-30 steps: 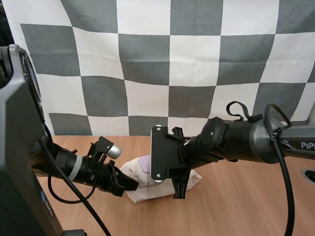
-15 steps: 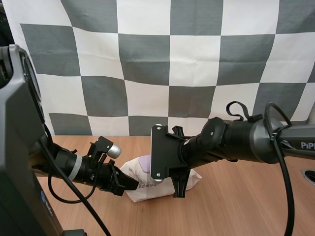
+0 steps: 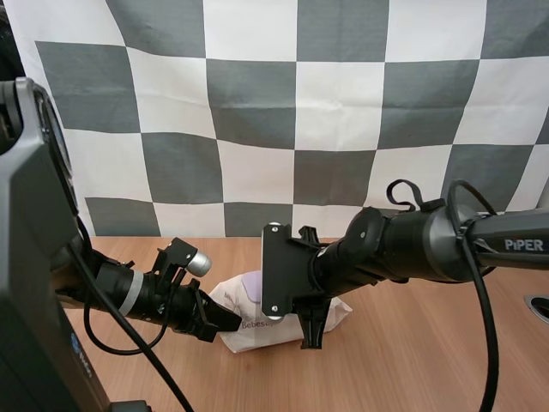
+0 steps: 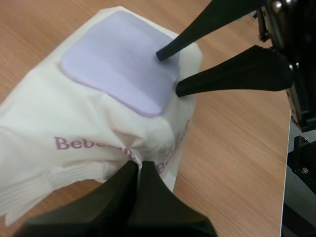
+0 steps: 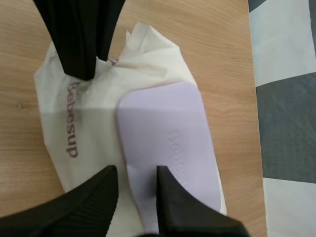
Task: Open the wet wipes lid
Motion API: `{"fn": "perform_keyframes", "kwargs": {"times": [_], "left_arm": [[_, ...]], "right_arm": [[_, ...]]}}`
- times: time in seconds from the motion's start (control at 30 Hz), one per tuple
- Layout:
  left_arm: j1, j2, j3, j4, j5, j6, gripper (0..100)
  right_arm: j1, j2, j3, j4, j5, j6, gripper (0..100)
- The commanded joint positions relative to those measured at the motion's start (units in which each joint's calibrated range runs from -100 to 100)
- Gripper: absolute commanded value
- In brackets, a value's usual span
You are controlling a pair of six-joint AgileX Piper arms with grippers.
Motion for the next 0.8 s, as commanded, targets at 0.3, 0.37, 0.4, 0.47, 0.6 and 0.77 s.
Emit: {"fn": "perform_keyframes", "kwargs": {"times": [0.3,0.37,0.4,0.47,0.6,0.77], "left_arm": [[-0.04,0.1,0.1,0.0,0.0,0.0,0],[-0.04,0.1,0.1,0.0,0.0,0.0,0],[-0.04,0.1,0.1,0.0,0.0,0.0,0],[-0.04,0.1,0.1,0.0,0.0,0.0,0],[-0.04,0.1,0.1,0.0,0.0,0.0,0],[-0.04,0.1,0.1,0.6,0.0,0.0,0]], "right_arm": [[0.1,2.1,0.0,0.1,-5.7,0.0,46],[0.1,2.1,0.0,0.1,-5.7,0.0,44],[0.1,2.1,0.0,0.1,-5.7,0.0,42],[0.1,2.1,0.0,1.0,-5.7,0.0,36],[0.1,2.1,0.0,1.3,-5.7,0.0,9],[0.1,2.1,0.0,1.5,-6.7,0.0,0]]}}
